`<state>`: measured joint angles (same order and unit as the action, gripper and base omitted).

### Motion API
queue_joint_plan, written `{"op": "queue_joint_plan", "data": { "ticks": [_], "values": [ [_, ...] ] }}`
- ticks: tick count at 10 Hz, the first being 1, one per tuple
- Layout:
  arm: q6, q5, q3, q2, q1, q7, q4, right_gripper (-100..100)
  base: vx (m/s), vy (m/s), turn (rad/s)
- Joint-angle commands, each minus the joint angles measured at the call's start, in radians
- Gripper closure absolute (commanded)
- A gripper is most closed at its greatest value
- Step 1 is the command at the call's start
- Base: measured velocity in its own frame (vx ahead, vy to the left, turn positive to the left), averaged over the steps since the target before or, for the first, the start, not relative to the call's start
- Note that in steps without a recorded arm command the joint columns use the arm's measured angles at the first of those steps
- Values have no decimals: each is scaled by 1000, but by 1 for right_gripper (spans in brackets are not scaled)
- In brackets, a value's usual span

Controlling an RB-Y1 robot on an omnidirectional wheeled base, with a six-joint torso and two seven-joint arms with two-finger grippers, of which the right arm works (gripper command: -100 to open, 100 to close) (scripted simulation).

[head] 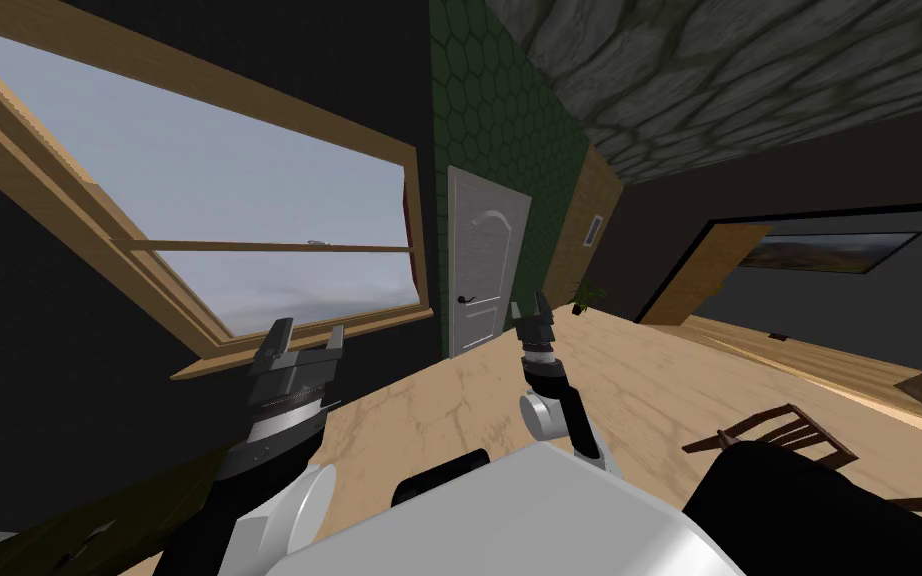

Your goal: Pull the door open

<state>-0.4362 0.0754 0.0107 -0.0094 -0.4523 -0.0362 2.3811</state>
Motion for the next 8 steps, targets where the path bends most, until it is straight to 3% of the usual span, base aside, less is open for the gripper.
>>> {"op": "queue_joint_plan", "data": {
  "ticks": [1,8],
  "values": [
    [-4,0,-1,-8,8,-2,-31,-100,96,-64,67],
    [-26,0,-7,-47,52,-13,-194,-100,91,-23,59]
  ]
}}
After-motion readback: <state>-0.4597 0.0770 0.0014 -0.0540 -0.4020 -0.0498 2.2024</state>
